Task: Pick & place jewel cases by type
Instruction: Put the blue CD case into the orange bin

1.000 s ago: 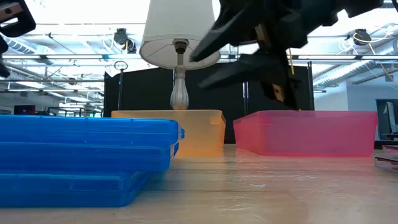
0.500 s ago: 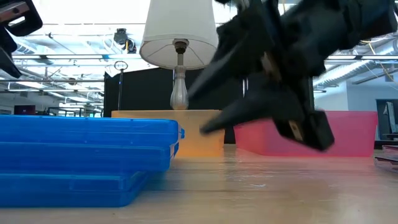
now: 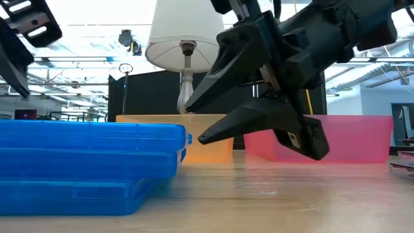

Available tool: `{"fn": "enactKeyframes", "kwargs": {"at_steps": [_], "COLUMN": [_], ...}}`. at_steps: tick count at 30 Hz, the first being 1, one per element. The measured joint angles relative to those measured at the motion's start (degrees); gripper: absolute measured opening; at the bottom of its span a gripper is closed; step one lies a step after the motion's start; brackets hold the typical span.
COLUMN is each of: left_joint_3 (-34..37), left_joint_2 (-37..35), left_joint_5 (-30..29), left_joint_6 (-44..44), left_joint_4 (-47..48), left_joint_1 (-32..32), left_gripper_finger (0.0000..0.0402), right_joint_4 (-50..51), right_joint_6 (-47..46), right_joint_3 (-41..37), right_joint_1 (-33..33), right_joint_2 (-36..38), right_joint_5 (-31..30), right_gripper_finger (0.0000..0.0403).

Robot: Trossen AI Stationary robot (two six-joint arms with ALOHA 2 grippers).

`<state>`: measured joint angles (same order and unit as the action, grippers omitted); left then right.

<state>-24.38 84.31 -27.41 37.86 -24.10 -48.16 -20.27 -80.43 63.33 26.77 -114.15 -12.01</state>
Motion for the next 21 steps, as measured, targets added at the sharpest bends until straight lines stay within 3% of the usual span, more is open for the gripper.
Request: {"fn": "enactKeyframes", "kwargs": {"at_steps": [10,14,21], "left_joint_3": [0.0,0.0,-0.8], "left_joint_2": [0.5,4.1,12.7], "left_joint_5": [3.1,3.4,1.9], "left_joint_6": [0.6,1.0,3.7], "left_joint_4": [-0.2,-0.5,-10.6], "left_joint_1": [4.3,5.3,5.9], "left_gripper_finger": [0.0127,0.0127,0.0127], "right_joint_4": [0.0,0.0,0.6], "right_joint_6": [2.6,3.3,3.3], "right_joint_3": [0.0,0.0,0.0], "right_joint_1": [-0.9,-0.9,-0.9], "right_joint_2": [0.0,0.0,0.1], "right_joint_5": [0.0,0.0,0.1], "right_gripper_finger": [0.0117,0.0117,0.0117]}}
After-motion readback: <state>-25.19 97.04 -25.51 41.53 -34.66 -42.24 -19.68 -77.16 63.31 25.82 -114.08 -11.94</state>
